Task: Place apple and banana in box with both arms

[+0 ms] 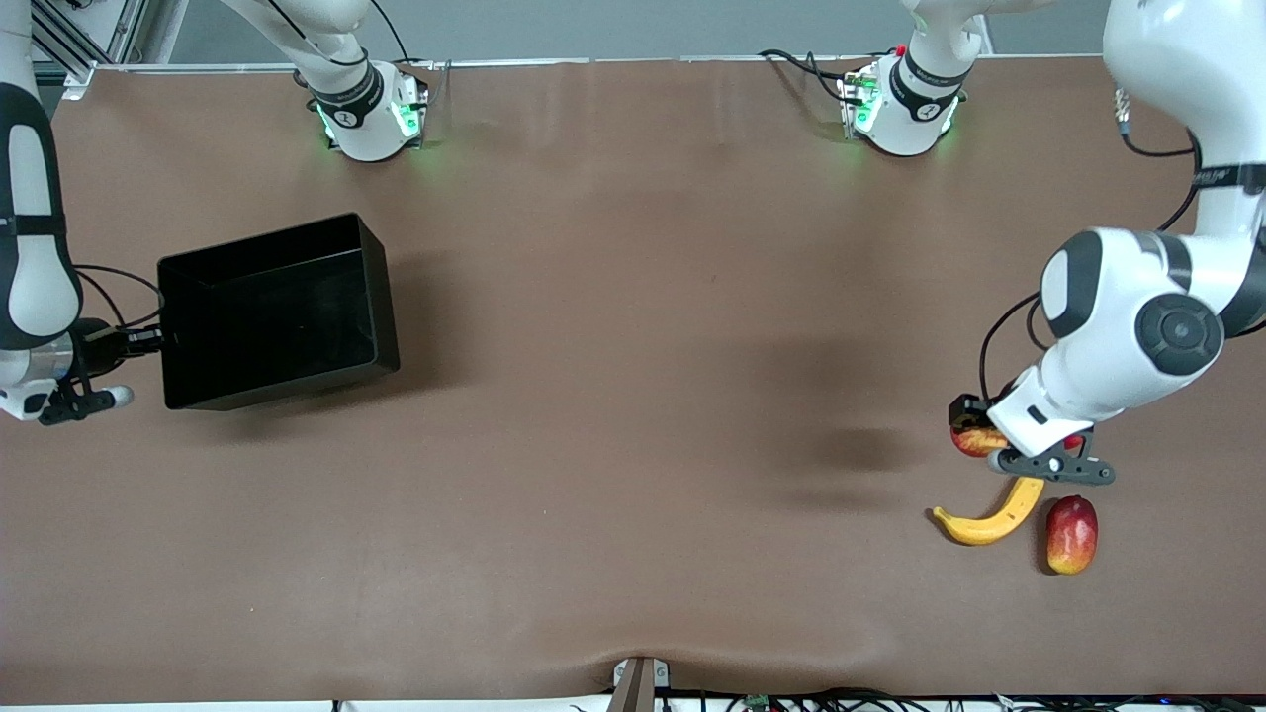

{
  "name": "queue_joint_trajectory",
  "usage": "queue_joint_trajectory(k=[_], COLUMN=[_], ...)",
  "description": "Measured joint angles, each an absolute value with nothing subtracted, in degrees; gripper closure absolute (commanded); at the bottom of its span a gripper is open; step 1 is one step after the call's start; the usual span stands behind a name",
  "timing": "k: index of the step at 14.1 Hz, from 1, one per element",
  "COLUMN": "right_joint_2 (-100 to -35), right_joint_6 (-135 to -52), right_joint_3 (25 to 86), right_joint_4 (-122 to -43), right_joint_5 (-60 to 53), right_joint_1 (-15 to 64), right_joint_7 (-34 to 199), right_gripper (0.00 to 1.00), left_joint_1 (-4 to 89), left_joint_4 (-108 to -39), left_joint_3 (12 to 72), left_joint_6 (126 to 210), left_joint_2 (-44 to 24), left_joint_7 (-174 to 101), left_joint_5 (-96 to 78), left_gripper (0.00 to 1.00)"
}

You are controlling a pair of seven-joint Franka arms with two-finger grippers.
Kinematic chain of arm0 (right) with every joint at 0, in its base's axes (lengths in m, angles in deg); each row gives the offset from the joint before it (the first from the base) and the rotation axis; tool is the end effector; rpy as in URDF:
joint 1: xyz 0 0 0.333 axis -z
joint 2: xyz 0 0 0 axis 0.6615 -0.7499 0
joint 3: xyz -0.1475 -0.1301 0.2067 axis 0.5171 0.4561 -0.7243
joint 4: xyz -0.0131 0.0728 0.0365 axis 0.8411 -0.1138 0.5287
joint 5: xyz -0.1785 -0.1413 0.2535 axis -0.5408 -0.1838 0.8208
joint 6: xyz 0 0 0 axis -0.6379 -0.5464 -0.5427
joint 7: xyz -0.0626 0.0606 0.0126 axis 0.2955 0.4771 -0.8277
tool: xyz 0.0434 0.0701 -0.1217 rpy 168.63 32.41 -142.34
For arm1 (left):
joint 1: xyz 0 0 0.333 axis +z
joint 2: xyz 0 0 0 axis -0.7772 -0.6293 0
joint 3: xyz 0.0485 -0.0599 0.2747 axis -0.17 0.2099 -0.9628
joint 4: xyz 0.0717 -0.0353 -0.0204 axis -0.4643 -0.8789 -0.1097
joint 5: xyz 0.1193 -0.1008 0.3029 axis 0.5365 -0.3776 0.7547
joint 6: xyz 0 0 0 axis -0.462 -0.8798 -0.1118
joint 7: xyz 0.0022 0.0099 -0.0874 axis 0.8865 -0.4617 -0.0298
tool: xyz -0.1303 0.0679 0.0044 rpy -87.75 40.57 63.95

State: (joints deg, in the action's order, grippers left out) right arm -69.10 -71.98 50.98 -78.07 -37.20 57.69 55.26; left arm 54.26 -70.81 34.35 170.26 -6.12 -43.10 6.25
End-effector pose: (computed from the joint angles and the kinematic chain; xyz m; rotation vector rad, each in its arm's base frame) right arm 0.5172 -0.1510 0.2891 -2.8302 -0.3496 0.5746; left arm 0.5983 -0.0573 0.3368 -3.0999 0.2604 -0.0226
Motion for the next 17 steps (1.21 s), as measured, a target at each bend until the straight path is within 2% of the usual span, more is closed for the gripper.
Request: queue_joint_trajectory(k=[5,8,12,17], right_joint_2=[-69.3,-69.2,-69.4,-73.2], right_joint_6=[-68.6,-69.6,-77.1,-90.3], right_joint_3=[50.7,50.5,50.3,50.4], right_joint_4=[-77.5,-77.3,-77.4,-77.8], right_joint_5=[-29.6,-28.9,-25.2,-19.5], right_joint_1=[50.0,40.6,27.5,19.2], right_joint_7=[62.6,77.3,90.3,95.5], right_gripper=[1.00,1.00,1.00,1.00], left_joint_1=[54.3,54.3,54.2,54.2], left_joint_4=[-70.8,-70.9,-71.0,-71.6], left_joint_3=[35.4,37.3,40.0,42.3], left_joint_6=[165.2,162.1,159.7,159.5], left_joint_2=[-1.5,1.0,3.1,3.5], left_joint_7=[-39.2,-35.5,-27.6,-21.4], left_joint_5=[6.2,6.2,6.2,6.2], left_gripper=[1.00,1.00,1.00,1.00])
